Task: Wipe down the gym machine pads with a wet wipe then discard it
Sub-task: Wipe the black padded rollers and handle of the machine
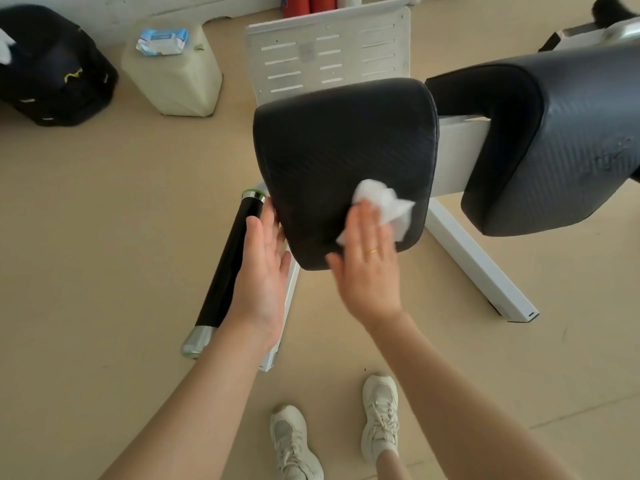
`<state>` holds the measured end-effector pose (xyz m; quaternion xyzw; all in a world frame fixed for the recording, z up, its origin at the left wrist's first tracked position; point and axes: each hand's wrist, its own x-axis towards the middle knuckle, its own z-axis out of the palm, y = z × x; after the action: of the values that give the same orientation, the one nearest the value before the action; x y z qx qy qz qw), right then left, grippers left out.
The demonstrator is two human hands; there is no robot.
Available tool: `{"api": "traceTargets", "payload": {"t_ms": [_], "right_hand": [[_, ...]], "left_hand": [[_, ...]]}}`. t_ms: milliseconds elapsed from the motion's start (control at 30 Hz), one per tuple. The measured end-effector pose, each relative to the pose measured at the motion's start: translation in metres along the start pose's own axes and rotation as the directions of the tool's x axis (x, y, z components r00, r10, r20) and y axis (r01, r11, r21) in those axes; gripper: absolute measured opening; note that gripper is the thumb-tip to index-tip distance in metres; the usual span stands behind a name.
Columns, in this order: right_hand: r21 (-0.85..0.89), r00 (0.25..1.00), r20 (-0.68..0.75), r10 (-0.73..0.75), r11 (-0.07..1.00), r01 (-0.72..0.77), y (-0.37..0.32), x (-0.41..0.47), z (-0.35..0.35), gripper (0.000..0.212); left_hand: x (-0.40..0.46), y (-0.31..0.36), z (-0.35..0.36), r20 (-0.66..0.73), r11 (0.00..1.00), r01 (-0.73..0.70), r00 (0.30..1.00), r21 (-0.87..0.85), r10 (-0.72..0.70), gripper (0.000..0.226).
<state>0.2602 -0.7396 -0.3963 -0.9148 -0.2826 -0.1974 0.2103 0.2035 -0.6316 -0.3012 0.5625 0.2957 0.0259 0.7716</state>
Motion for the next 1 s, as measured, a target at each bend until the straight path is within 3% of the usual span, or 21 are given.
{"api": "traceTargets", "payload": {"t_ms": [200, 267, 400, 500, 733, 867, 1000], "right_hand": [[0.086, 0.953, 0.071, -0.294, 0.954, 0.287, -0.026, -0.025, 0.019, 0.045], [0.085, 0.967, 0.012, -0.253, 0.964, 0.251, -0.01, -0.017, 0.012, 0.039], [-0.002, 0.994, -0.102, -0.04, 0.999, 0.04, 0.031, 0.002, -0.011, 0.038], [0.016, 0.991, -0.123, -0.045, 0.999, 0.047, 0.035, 0.007, -0.016, 0.038], [0.207, 0.972, -0.08, -0.22, 0.951, 0.232, -0.006, 0.002, -0.013, 0.037], [0.233, 0.982, -0.15, -0.112, 0.962, 0.145, 0.006, 0.018, -0.021, 0.042], [0.138, 0.976, -0.215, 0.024, 0.99, 0.006, 0.011, 0.026, -0.022, 0.037]], "left_hand": [[-0.001, 0.001, 0.001, 0.019, 0.992, -0.059, 0.998, 0.111, 0.057, 0.044], [0.0, 0.0, 0.002, 0.009, 0.992, -0.075, 0.997, 0.104, 0.074, 0.044], [0.0, 0.002, 0.008, -0.02, 0.989, -0.094, 0.995, 0.119, 0.097, 0.037], [-0.001, 0.004, 0.012, -0.021, 0.988, -0.099, 0.995, 0.116, 0.102, 0.03], [0.002, -0.002, 0.001, 0.024, 0.994, -0.065, 0.998, 0.086, 0.063, 0.051], [0.002, -0.001, -0.001, 0.01, 0.998, -0.02, 1.0, 0.068, 0.02, 0.048], [0.002, -0.002, -0.003, 0.026, 0.997, -0.012, 1.0, 0.077, 0.01, 0.049]]}}
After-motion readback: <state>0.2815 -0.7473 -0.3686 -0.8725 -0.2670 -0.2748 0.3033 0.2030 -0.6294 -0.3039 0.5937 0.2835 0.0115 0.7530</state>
